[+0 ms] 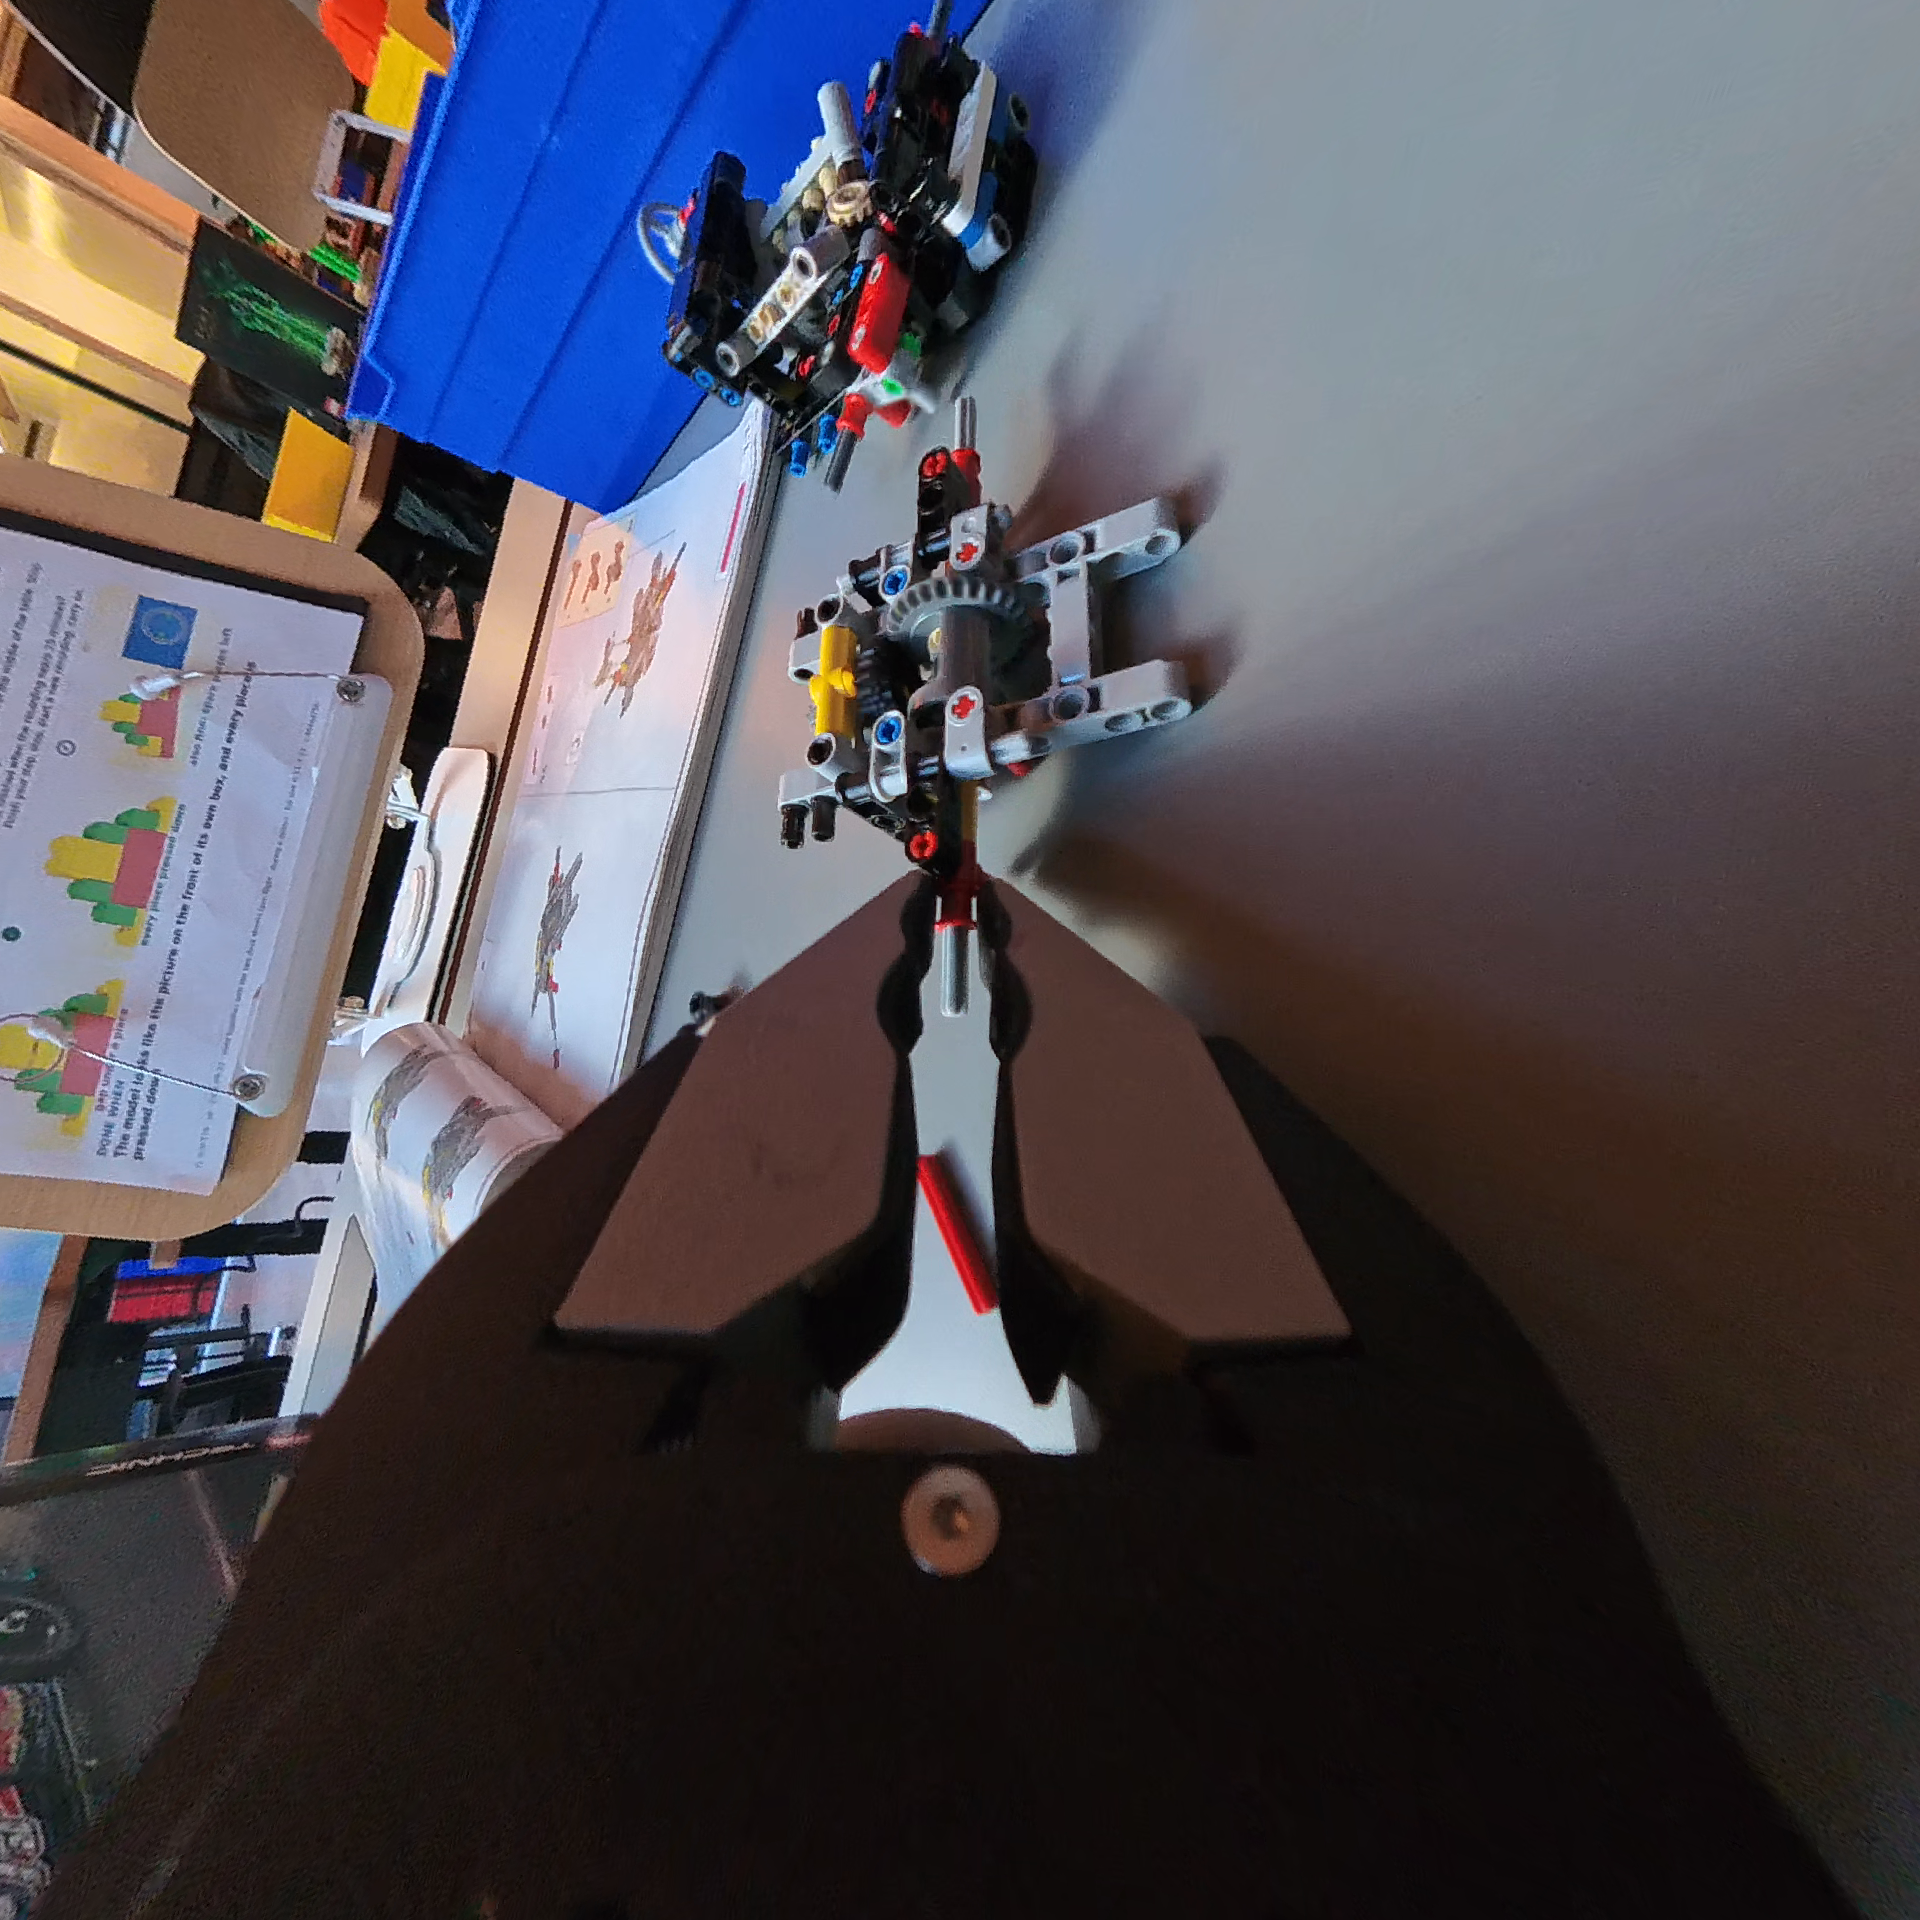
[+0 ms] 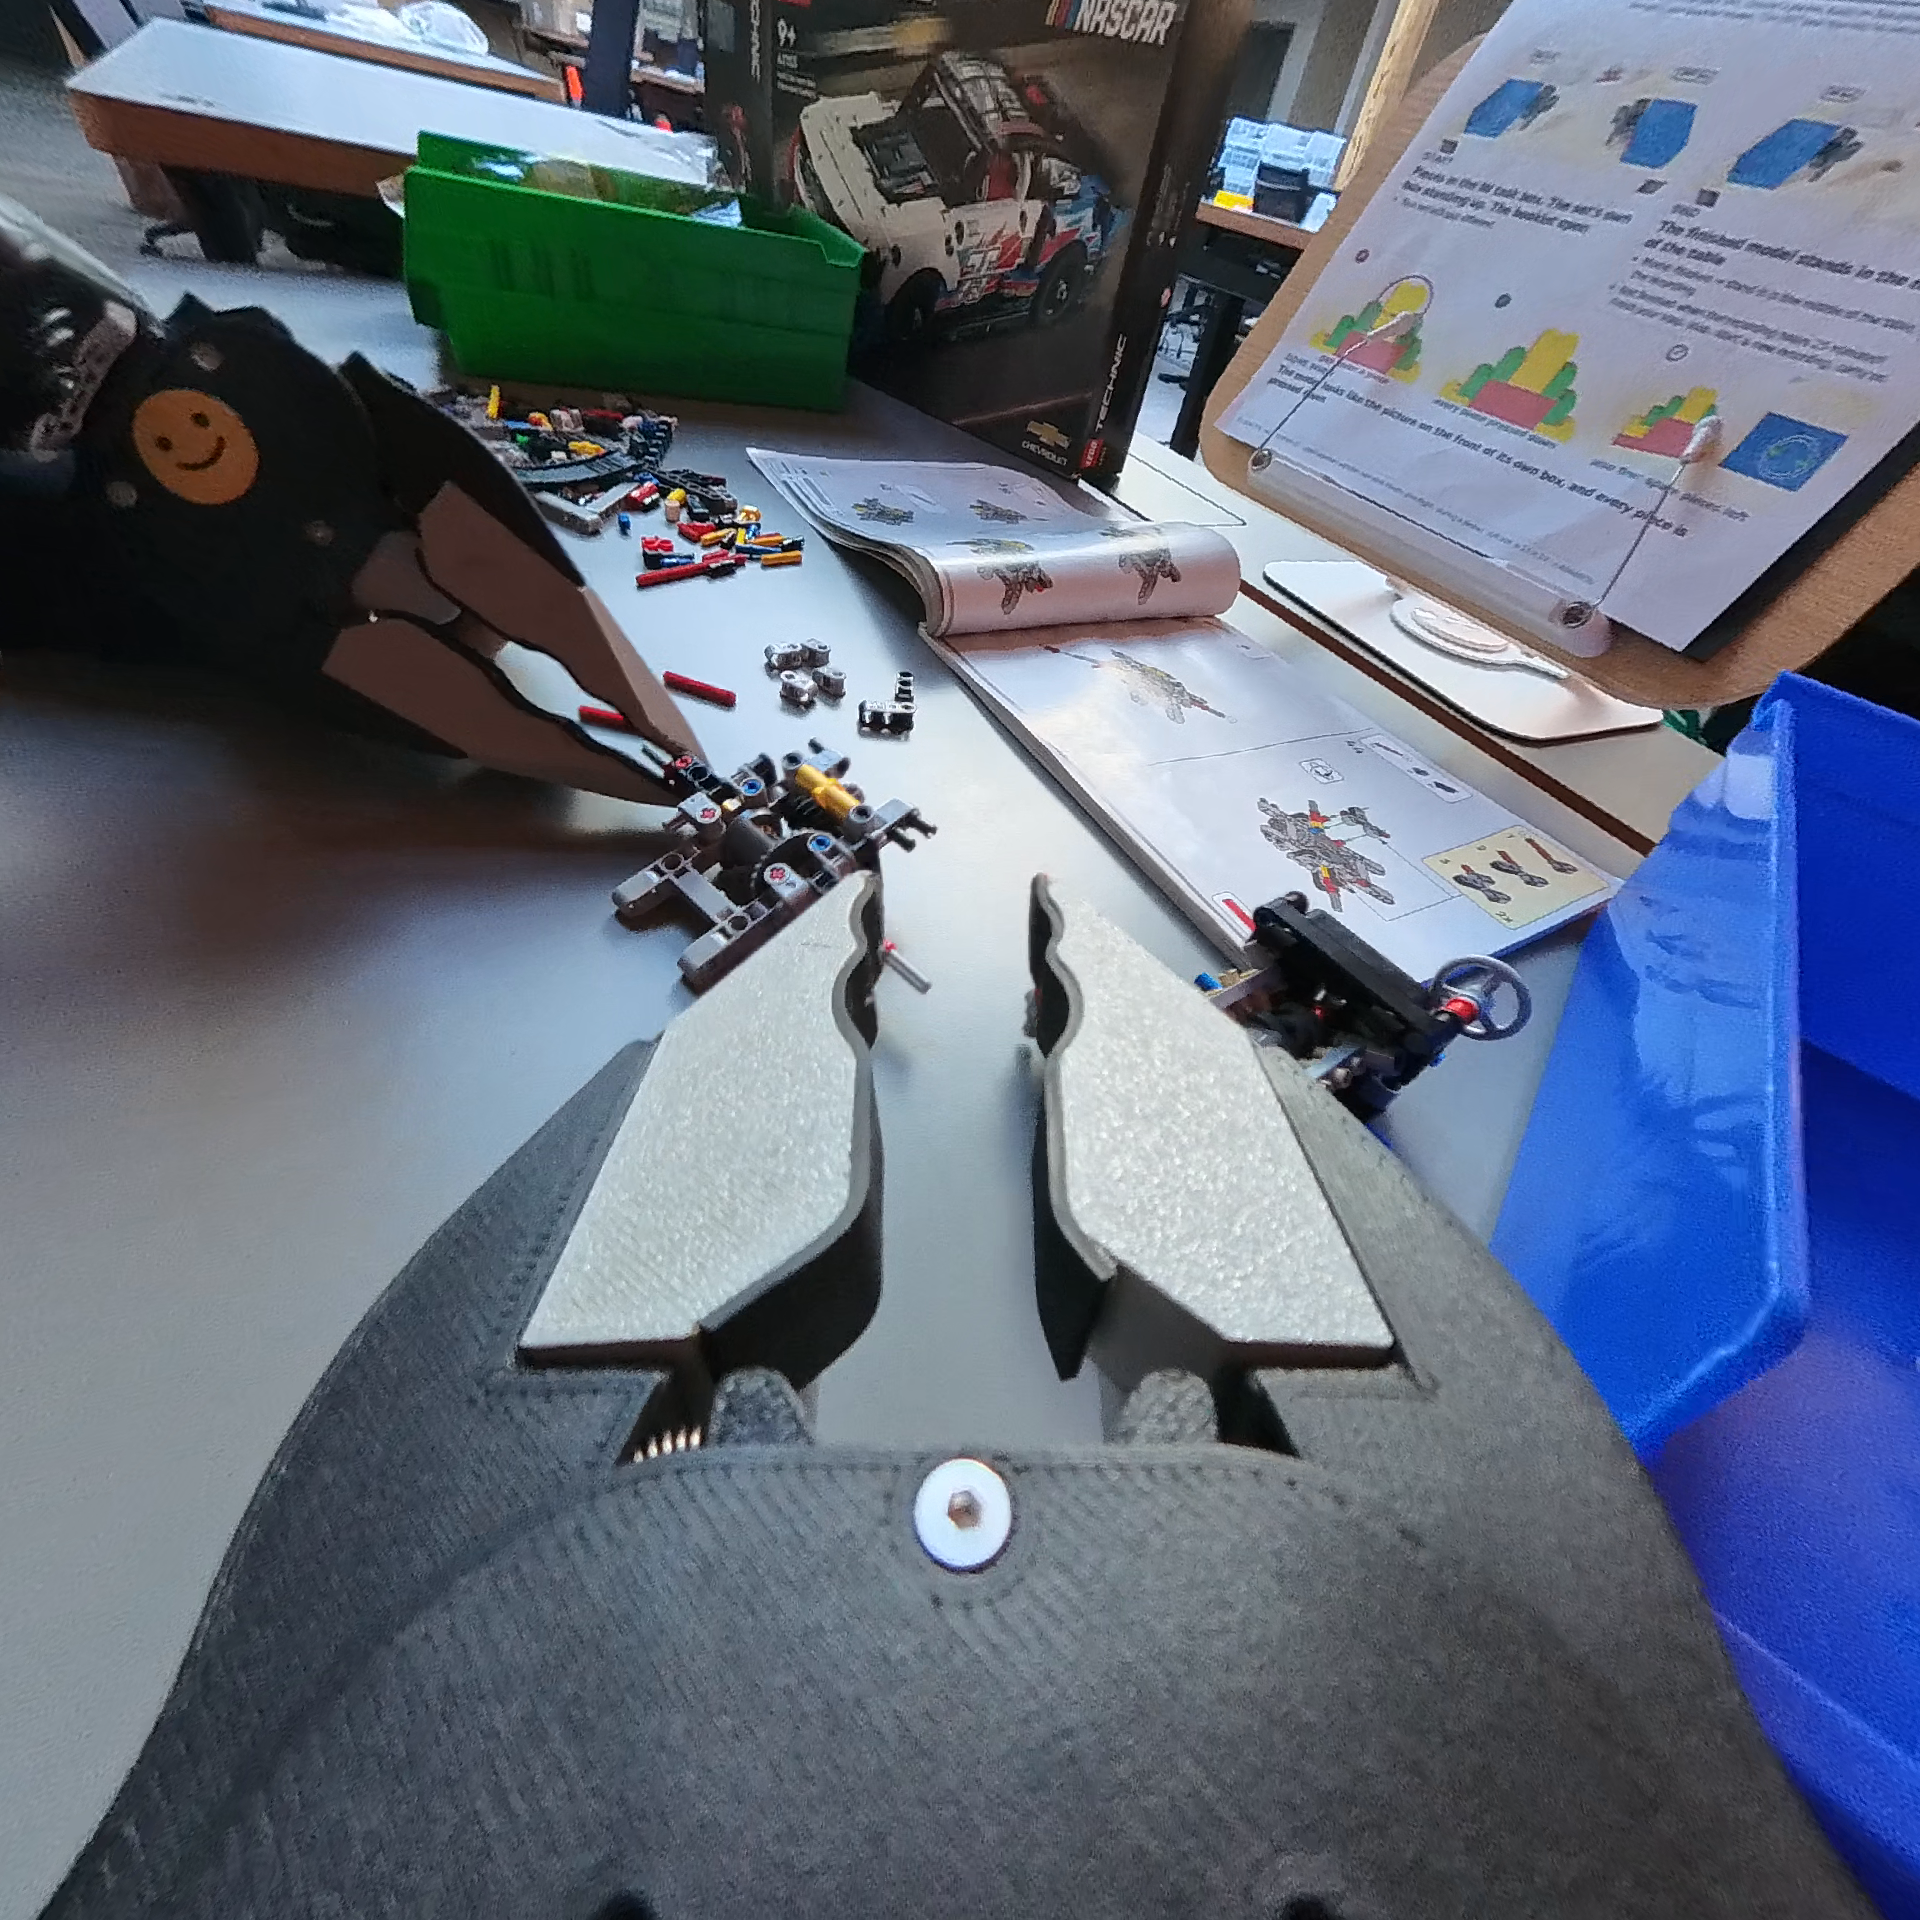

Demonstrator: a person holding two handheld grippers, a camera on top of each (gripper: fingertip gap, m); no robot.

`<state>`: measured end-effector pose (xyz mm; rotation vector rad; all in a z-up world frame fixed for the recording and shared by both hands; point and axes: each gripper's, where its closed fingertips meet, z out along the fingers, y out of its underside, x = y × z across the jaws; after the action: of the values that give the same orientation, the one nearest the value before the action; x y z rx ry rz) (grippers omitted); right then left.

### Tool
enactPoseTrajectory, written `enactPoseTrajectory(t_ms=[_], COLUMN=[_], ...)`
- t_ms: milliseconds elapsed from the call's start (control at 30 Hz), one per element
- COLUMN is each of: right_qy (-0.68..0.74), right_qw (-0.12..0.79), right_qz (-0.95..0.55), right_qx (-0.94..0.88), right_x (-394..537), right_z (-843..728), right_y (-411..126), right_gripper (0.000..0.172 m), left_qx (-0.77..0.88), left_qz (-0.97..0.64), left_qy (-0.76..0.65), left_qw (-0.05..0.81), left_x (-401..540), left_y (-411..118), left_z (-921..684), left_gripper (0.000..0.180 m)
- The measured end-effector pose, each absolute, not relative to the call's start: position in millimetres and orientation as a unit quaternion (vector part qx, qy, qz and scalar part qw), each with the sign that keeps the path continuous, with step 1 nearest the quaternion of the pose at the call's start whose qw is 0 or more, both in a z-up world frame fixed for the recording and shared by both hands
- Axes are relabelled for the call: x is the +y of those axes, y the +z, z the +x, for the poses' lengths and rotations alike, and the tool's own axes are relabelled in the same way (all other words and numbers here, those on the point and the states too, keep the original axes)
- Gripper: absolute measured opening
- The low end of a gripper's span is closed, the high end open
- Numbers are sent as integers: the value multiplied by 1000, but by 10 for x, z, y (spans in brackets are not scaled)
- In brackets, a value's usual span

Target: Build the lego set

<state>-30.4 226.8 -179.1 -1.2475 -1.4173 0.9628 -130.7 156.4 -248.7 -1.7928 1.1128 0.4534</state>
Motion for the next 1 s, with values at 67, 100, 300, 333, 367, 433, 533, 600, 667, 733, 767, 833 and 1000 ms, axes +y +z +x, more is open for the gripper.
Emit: enactPoseTrajectory(t_ms=[67, 100, 300, 333, 367, 433, 533, 600, 667, 733, 767, 833, 1000], right_qy=[388, 383, 340, 334, 328, 319, 311, 309, 309, 307, 306, 301, 281], right_qw=[486, 485, 478, 474, 470, 463, 461, 461, 461, 461, 462, 462, 461], right_qz=[-511, -507, -485, -483, -481, -478, -473, -471, -470, -468, -467, -464, -455], right_qx=[-594, -601, -648, -656, -663, -675, -683, -686, -687, -688, -689, -693, -708], right_x=[2242, 2221, 2096, 2080, 2066, 2045, 2032, 2023, 2018, 2014, 2011, 2000, 1971], right_z=[-321, -330, -387, -397, -406, -422, -432, -433, -433, -433, -433, -435, -444], right_y=[-1822, -1836, -1967, -1995, -2022, -2067, -2093, -2099, -2103, -2105, -2108, -2120, -2177], right_gripper=[24, 25, 24, 24, 24, 24, 23, 23, 23, 23, 23, 23, 23], left_qx=[450, 449, 445, 444, 443, 442, 440, 441, 441, 440, 440, 445, 457], left_qz=[-737, -738, -741, -742, -743, -745, -748, -748, -747, -747, -747, -741, -728], left_qy=[187, 190, 191, 190, 189, 186, 181, 181, 182, 184, 186, 193, 204], left_qw=[468, 467, 465, 465, 464, 463, 462, 462, 462, 462, 463, 464, 469], left_x=[1581, 1588, 1607, 1612, 1618, 1627, 1631, 1630, 1630, 1633, 1637, 1651, 1653], left_y=[-2497, -2500, -2507, -2508, -2508, -2511, -2512, -2514, -2513, -2512, -2512, -2510, -2501], left_z=[-1350, -1368, -1400, -1406, -1412, -1421, -1427, -1426, -1427, -1431, -1436, -1466, -1573], left_gripper=[5, 5, 5, 5, 5, 5, 5, 5, 5, 5, 5, 5, 5])
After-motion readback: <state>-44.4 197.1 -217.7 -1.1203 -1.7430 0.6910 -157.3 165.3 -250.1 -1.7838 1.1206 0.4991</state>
